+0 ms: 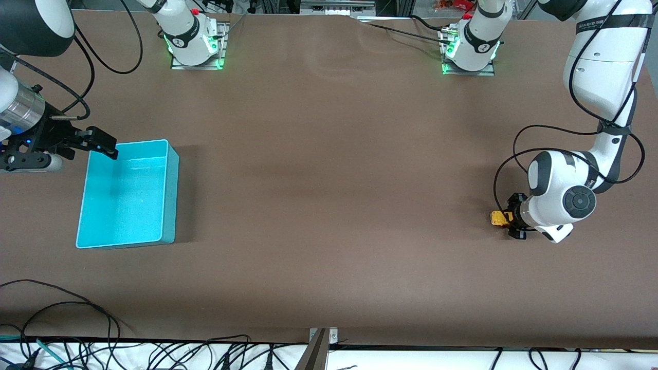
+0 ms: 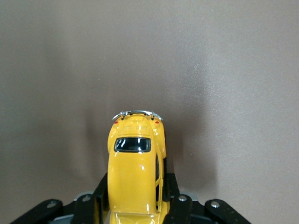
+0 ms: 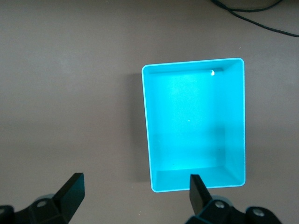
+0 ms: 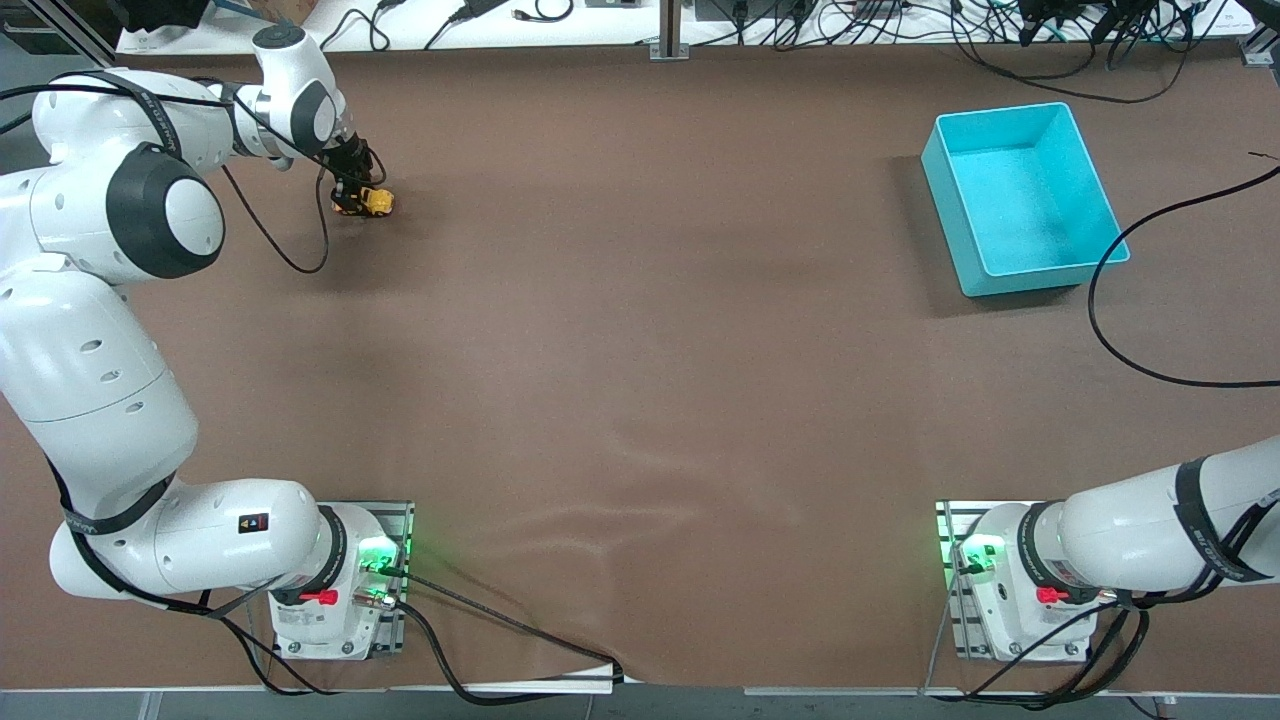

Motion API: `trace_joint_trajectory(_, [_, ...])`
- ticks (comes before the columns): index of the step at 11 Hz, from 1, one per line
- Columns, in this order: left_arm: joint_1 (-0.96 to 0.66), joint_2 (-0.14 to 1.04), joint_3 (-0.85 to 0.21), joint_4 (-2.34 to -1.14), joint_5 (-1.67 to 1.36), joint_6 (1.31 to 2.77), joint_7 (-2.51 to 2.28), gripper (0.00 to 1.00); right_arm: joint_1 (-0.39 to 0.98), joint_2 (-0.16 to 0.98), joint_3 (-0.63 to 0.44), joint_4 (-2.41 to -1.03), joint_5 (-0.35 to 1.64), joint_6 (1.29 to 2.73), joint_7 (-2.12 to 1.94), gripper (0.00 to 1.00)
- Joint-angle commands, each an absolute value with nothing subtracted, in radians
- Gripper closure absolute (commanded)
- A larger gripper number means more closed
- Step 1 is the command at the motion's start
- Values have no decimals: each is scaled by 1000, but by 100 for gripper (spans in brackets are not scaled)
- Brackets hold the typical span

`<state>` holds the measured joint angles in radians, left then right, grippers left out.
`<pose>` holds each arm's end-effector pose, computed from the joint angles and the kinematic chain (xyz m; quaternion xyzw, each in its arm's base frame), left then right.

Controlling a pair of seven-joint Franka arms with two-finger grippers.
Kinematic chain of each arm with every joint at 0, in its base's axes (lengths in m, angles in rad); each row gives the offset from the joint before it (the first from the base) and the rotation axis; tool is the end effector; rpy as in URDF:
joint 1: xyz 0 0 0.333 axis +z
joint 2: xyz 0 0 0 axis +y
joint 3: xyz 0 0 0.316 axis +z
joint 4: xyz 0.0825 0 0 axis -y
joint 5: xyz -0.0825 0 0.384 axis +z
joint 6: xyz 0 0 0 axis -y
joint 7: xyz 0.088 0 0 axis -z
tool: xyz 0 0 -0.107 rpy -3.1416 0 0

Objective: Wind up and store yellow beetle car

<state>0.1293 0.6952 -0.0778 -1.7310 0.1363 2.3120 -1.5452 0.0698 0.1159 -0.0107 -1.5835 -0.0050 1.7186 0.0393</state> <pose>0.6543 0.0402 0.1719 -0.7255 -0.6856 0.0254 0.0538 0.5989 0.0353 0.5646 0.9999 0.0103 0.0097 0.0026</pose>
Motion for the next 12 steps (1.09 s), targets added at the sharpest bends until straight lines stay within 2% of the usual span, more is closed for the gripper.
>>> trace_joint_trajectory(1, [146,825,-71,-1698,166,2390,-1545,100,67,126,-11,-1569,-12,1703,35,0])
trace_joint_trajectory(2, [146,824,-71,-1698,164,2390,-1545,100,67,127,-11,-1569,-12,1703,35,0])
trace_joint_trajectory(3, [149,821,-71,-1697,163,2390,-1545,90,67,127,-11,-1569,-12,1703,35,0])
trace_joint_trajectory(4, [152,815,-72,-1695,161,2390,-1549,75,67,127,-11,-1569,-12,1703,35,0])
trace_joint_trajectory(5, [152,812,-72,-1684,149,2388,-1560,58,67,127,-11,-1569,-12,1701,35,0])
trace_joint_trajectory(7, [147,811,-72,-1669,149,2381,-1563,6,67,127,-11,-1569,-12,1701,34,0])
trace_joint_trajectory(8, [146,810,-72,-1669,149,2381,-1565,0,67,127,-11,-1569,-14,1701,35,0])
trace_joint_trajectory(12, [141,795,-74,-1667,149,2379,-1588,0,67,127,-11,-1569,-12,1703,35,0])
